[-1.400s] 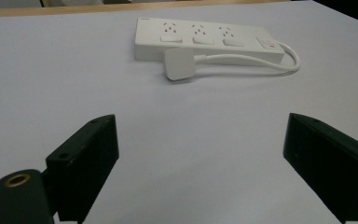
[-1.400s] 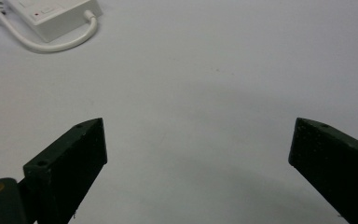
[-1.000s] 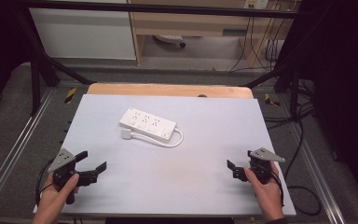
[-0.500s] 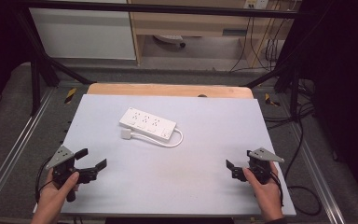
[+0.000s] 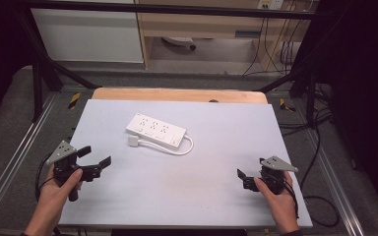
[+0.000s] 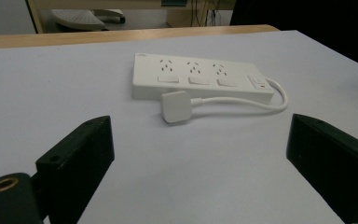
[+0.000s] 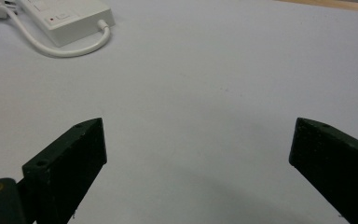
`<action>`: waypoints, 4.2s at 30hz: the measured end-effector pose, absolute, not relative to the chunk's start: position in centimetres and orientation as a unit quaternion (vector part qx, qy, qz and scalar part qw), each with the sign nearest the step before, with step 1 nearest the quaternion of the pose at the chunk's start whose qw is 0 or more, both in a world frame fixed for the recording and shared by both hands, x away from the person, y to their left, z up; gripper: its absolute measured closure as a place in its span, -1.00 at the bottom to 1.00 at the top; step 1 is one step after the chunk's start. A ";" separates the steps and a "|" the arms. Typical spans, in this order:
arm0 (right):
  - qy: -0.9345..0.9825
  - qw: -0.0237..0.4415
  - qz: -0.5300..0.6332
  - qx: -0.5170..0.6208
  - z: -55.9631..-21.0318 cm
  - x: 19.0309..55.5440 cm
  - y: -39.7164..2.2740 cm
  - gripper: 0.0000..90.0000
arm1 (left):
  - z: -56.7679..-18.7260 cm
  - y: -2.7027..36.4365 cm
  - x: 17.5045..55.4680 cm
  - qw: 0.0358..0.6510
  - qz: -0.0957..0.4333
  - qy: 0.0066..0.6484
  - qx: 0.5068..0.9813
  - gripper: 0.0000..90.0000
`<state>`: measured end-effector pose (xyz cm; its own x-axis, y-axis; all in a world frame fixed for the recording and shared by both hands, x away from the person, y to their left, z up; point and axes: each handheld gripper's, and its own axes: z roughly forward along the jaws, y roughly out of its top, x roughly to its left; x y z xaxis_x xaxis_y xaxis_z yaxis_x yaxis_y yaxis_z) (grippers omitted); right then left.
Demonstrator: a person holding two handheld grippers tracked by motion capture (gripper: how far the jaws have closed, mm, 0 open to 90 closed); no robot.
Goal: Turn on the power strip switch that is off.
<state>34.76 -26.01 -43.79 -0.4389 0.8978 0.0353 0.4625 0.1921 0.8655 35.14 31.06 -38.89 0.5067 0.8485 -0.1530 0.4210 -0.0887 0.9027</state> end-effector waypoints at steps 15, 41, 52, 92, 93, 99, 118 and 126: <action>0.731 0.248 0.431 0.467 -43.8 34.8 -25.9 -0.91 | -38.0 30.2 37.2 0.508 0.212 0.442 0.708 -0.83; 0.729 0.240 0.433 0.472 -44.0 34.9 -25.9 -0.92 | -36.1 29.3 41.0 0.513 0.220 0.443 0.702 -0.84; 0.730 0.237 0.434 0.472 -44.0 34.9 -25.7 -0.92 | -35.9 28.2 42.4 0.512 0.208 0.450 0.702 -0.89; 0.739 0.235 0.433 0.461 -43.9 34.9 -25.5 -0.92 | -35.6 23.8 48.3 0.485 0.226 0.441 0.721 -0.83; 0.739 0.235 0.432 0.460 -43.9 34.9 -25.4 -0.92 | -35.7 23.7 48.4 0.483 0.227 0.439 0.723 -0.82; 0.739 0.234 0.434 0.460 -43.9 34.9 -25.5 -0.93 | -36.3 22.9 48.9 0.477 0.230 0.432 0.730 -0.82; 0.739 0.235 0.432 0.460 -43.8 34.9 -25.5 -0.93 | -37.8 22.9 50.2 0.455 0.234 0.450 0.732 -0.79; 0.737 0.237 0.433 0.461 -43.8 34.8 -25.6 -0.93 | -38.3 22.8 50.6 0.451 0.235 0.453 0.732 -0.79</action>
